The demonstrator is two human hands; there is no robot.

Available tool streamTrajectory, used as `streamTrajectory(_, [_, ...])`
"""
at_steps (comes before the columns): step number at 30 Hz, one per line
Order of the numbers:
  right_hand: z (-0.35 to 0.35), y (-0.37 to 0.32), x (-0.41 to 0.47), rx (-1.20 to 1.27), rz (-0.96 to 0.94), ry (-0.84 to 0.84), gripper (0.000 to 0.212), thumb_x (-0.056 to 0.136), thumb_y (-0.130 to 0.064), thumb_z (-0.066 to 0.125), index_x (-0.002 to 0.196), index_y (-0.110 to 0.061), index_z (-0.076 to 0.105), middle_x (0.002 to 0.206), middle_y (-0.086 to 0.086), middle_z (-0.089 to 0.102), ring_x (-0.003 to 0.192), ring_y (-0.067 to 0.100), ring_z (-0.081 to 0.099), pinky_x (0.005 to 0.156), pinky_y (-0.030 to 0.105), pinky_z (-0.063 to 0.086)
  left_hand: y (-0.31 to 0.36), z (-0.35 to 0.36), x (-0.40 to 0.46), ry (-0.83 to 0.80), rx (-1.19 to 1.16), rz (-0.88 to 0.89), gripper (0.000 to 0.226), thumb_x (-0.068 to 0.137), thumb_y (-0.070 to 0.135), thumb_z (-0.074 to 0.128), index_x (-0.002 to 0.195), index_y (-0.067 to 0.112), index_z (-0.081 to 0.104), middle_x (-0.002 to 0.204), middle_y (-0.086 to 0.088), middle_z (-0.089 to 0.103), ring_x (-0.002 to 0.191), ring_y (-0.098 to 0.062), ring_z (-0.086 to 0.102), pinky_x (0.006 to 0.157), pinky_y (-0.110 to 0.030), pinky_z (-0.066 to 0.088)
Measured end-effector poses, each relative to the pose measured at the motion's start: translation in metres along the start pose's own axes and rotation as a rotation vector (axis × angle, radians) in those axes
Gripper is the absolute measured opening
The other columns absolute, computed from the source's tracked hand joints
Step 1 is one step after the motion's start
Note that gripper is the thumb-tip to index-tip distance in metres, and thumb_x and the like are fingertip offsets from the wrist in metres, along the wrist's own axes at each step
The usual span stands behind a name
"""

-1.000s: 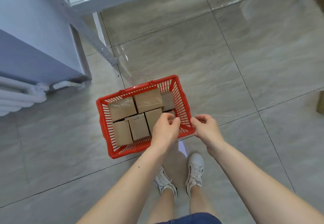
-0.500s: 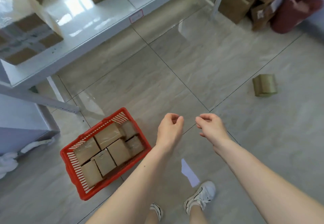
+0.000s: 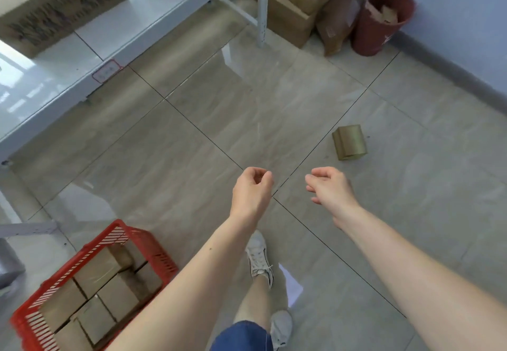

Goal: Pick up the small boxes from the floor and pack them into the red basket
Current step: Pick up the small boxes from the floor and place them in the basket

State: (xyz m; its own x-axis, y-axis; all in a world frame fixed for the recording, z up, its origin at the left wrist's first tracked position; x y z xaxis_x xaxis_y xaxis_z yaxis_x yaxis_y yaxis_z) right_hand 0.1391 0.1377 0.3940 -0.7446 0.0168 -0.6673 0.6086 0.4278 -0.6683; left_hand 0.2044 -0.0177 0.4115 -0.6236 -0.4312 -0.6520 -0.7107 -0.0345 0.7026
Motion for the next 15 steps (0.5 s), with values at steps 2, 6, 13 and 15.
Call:
streamTrajectory(2, [-0.017,-0.013,0.027,0.001,0.017,0.018,0.02,0.087,-0.021,0.062,0.107,-0.02,0.058,0.098,-0.006,0.064,0.104,0.02,0.067,0.097,0.046,0.053,0.019,0.018,0.023,-0.02,0.008,-0.001,0.025,0.079,0.038,0.05,0.097,0.025,0.062,0.101,0.002,0.07,0.1,-0.018,0.066,0.086,-0.041,0.053])
streamTrajectory(6, [-0.05,-0.033,0.084,0.014,0.048,0.041,0.022,0.088,-0.019,0.061,0.109,-0.02,0.057,0.101,-0.005,0.064,0.105,0.02,0.067,0.098,0.046,0.052,0.052,0.058,0.069,-0.051,0.05,0.0,0.021,0.08,0.037,0.051,0.094,0.025,0.061,0.099,0.002,0.071,0.099,-0.019,0.066,0.086,-0.04,0.053])
streamTrajectory(13, [-0.123,-0.028,0.187,-0.002,0.139,0.088,0.027,0.078,-0.027,0.064,0.105,-0.025,0.059,0.105,-0.001,0.068,0.104,0.02,0.067,0.097,0.048,0.053,0.083,0.149,0.136,-0.112,0.107,-0.046,0.021,0.084,0.035,0.051,0.097,0.022,0.062,0.1,0.0,0.072,0.099,-0.02,0.066,0.085,-0.039,0.053])
streamTrajectory(15, [-0.146,-0.027,0.221,-0.013,0.148,0.094,0.025,0.08,-0.026,0.065,0.105,-0.024,0.059,0.108,0.004,0.069,0.105,0.022,0.067,0.098,0.049,0.052,0.091,0.18,0.155,-0.116,0.099,-0.06,0.02,0.086,0.034,0.051,0.097,0.021,0.062,0.099,-0.001,0.072,0.095,-0.021,0.066,0.081,-0.037,0.052])
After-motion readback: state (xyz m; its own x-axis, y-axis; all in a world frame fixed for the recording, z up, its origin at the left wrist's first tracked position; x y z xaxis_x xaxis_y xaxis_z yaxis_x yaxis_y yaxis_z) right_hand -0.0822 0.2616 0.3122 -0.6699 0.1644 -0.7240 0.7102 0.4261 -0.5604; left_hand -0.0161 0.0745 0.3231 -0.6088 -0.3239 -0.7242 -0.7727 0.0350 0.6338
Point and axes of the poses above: each hand's wrist, its own x-axis towards the middle knuckle, its own z-axis out of the palm, y = z × x, the point moved 2 cm from there along x, towards the middle knuckle
